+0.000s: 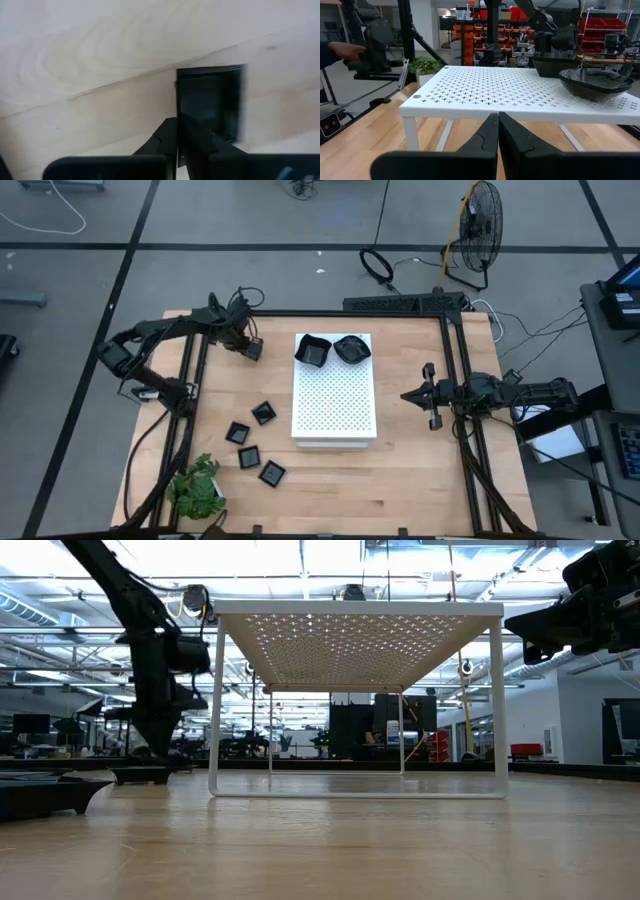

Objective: Pick & Place Mini shaped plates
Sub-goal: Put the black square plate on the shelf

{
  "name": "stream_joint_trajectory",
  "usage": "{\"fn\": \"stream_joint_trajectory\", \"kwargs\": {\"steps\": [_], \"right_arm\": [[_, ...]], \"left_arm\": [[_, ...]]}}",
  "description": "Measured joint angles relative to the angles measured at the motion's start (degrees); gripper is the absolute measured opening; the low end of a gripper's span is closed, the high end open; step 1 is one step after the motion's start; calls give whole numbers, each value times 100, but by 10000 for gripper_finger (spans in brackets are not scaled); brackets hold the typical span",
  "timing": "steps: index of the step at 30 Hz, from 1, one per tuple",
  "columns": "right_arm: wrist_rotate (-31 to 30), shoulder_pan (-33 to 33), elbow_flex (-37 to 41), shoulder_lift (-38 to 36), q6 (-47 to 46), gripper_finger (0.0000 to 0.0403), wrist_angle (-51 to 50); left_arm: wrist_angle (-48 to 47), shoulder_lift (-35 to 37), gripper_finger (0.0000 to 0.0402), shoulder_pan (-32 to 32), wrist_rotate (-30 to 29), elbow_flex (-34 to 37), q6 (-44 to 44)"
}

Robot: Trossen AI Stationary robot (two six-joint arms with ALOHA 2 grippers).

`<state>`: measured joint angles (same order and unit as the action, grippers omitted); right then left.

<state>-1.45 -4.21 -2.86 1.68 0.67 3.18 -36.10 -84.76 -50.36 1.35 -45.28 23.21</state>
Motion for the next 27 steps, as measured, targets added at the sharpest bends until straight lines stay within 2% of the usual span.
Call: {"fn": "stream_joint_trajectory", "kwargs": {"steps": [8,15,21,27], "right_arm": [[0,-2,0,-1,-1,0,-1],[0,0,-1,1,1,0,0],[0,-2,1,1,-1,0,0],[0,0,-1,1,1,0,-2]], "left_arm": [[-3,1562,10,409,26,2,303],[166,3130,5,1130,53,2,779],[1483,3918,8,2185,503,2,976],[3289,3701,8,3472,625,1,1030]]}}
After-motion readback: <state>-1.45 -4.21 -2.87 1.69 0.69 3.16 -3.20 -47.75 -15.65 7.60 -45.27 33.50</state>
